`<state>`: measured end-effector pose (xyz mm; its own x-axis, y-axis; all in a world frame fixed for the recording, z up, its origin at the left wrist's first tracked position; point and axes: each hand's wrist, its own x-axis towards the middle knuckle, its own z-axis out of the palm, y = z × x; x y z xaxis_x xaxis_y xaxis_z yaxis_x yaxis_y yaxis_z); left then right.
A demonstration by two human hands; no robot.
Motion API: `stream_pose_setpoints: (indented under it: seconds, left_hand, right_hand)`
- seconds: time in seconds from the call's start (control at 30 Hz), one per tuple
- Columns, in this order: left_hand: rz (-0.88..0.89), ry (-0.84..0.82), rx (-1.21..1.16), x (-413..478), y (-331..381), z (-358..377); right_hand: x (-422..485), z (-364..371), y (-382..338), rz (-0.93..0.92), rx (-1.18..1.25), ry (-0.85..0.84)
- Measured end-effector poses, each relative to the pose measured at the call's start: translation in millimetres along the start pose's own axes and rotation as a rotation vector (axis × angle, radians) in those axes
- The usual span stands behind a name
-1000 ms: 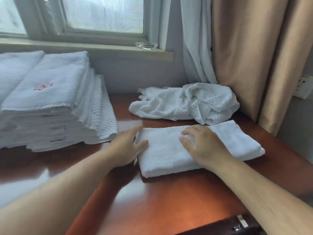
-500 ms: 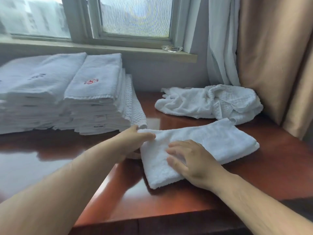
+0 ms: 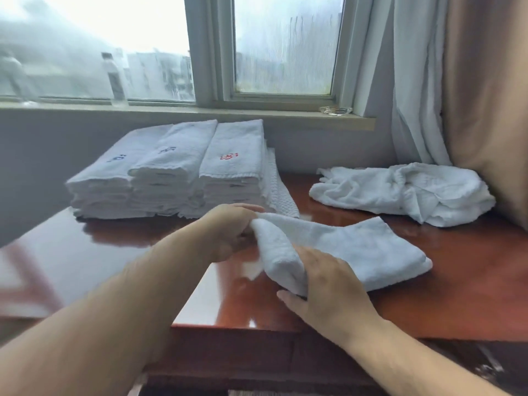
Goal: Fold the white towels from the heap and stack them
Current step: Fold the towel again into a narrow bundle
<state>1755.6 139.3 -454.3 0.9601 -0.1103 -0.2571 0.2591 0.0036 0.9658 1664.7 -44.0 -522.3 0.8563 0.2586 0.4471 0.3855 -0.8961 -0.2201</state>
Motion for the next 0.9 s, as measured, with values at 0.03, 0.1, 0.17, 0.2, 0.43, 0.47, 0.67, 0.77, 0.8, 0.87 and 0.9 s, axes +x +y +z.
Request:
stream_pose_setpoints:
  seconds: [0.03,0.1,0.17,0.2,0.43,0.47,0.67,0.77,0.8,0.87,0.9]
  left_hand:
    - [0.016,-0.006,-0.023,-7,5,-4]
    - [0.059,-0.016,-0.052,-20,14,-14]
    - [0.108,-0.018,-0.072,-30,21,-25]
    - [0.119,-0.023,-0.081,-36,25,-30]
    - [0.243,0.000,-0.256,-65,48,-46]
    - [0.301,0.006,-0.206,-70,49,-46]
    - [0.495,-0.128,-0.019,-84,49,-61]
    - [0.532,-0.226,-0.053,-88,45,-67]
    - [0.555,-0.251,-0.066,-89,45,-70]
    - [0.591,-0.299,-0.053,-92,45,-76]
    - [0.583,-0.311,-0.046,-95,45,-80]
  right_hand:
    - [2,-1,-5,-0.015,0.004,0.084]
    - [6,-8,-13,-0.034,0.033,0.217]
    - [13,-20,-17,-0.013,0.109,0.233]
    - [17,-28,-18,-0.003,0.157,0.212]
    - [59,-86,-26,-0.001,0.429,0.161]
    - [66,-95,-28,0.005,0.487,0.163]
    - [105,-136,-48,0.111,1.028,0.141]
    - [127,-150,-66,0.112,1.217,0.140]
    - [133,-154,-71,0.097,1.280,0.131]
    - [145,-160,-80,0.062,1.385,0.110]
    - [150,-163,-83,0.045,1.412,0.101]
